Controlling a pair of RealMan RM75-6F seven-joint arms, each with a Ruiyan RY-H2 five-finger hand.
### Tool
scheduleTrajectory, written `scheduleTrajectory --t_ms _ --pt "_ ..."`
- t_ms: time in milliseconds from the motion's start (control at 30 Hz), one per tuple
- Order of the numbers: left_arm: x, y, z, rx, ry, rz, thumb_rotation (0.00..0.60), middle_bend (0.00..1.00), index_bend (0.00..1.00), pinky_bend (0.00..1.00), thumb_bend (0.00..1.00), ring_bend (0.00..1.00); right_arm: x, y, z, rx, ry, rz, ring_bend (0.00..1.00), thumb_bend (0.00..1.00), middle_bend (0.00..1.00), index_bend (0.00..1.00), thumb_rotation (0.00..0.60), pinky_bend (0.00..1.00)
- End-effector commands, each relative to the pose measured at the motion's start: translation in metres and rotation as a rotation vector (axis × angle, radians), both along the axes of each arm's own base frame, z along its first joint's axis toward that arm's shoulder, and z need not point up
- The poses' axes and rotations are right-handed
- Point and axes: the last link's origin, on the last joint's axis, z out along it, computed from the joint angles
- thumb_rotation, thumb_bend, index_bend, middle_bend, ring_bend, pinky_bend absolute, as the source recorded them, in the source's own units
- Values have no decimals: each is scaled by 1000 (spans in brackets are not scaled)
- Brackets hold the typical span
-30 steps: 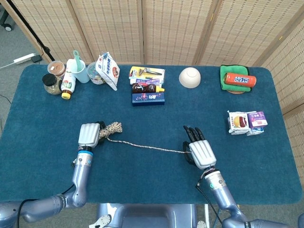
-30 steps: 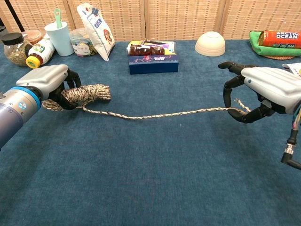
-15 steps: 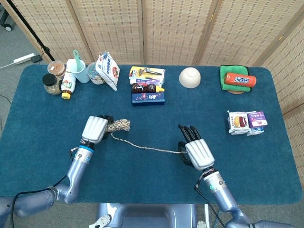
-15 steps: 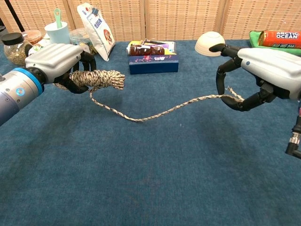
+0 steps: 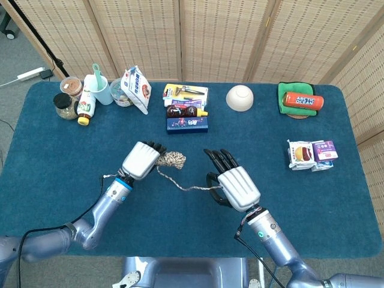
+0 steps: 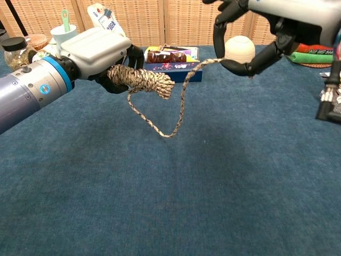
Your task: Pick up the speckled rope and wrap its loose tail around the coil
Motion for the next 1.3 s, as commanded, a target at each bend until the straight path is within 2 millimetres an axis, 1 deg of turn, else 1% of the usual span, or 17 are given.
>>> scheduleTrajectory --t_ms 33,267,400,633,800,967,1200,1300 --pt "5 0 -7 -14 17 -15 600 504 603 673 399 530 19 -5 9 4 5 21 0 479 0 658 600 0" --pt "16 -1 -25 -30 56 -49 600 504 603 673 399 530 39 -11 23 -6 -6 28 0 479 0 663 600 0" --pt "18 -3 -38 -41 78 -58 600 504 603 673 399 529 55 -19 32 -10 -25 25 0 479 0 664 600 0" --pt "27 -7 -48 -50 70 -84 600 504 602 673 400 529 83 -28 45 -12 -51 26 0 478 0 668 600 0" --pt "30 -10 -52 -60 58 -100 600 504 603 673 399 529 100 -35 55 -12 -91 15 0 479 0 671 600 0" --pt "31 -14 -52 -69 39 -120 600 504 603 673 400 528 118 -50 64 -34 -126 -9 0 479 0 670 600 0" --pt "32 -17 -53 -78 22 -152 600 504 609 673 400 527 143 -64 71 -72 -154 -23 0 482 0 671 600 0" --pt "30 -19 -52 -88 14 -165 600 504 611 673 400 527 149 -70 72 -98 -148 -27 0 482 0 671 600 0"
